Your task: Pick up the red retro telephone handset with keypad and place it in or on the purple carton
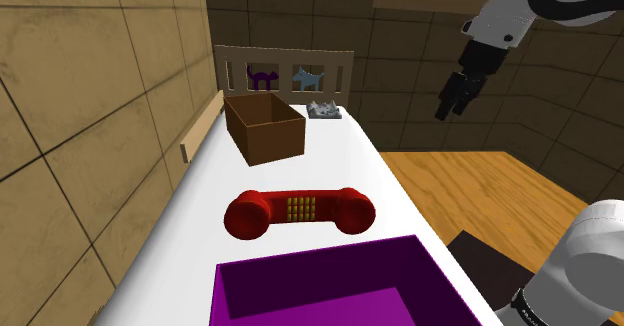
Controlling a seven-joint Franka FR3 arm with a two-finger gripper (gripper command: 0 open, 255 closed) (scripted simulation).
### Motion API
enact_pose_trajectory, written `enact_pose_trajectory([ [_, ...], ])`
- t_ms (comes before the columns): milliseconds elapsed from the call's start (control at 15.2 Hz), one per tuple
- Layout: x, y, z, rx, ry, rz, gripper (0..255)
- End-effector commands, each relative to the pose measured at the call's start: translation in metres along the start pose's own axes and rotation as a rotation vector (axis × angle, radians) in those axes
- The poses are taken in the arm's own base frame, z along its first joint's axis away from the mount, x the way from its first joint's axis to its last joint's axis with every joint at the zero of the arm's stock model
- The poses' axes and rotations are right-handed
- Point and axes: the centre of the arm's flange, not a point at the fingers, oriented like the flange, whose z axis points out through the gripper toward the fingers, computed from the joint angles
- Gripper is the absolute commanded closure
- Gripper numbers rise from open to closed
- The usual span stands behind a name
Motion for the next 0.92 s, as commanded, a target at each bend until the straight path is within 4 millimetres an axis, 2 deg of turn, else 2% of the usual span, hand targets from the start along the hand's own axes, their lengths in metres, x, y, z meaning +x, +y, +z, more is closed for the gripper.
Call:
enact_pose_trajectory([
  [0,0.000,0.000,0.000,0.000,0.000,0.000,0],
  [462,0.069,-0.049,0.053,0.036,-0.087,-0.166,0],
  [858,0.117,-0.100,0.100,0.068,-0.162,-0.308,0],
])
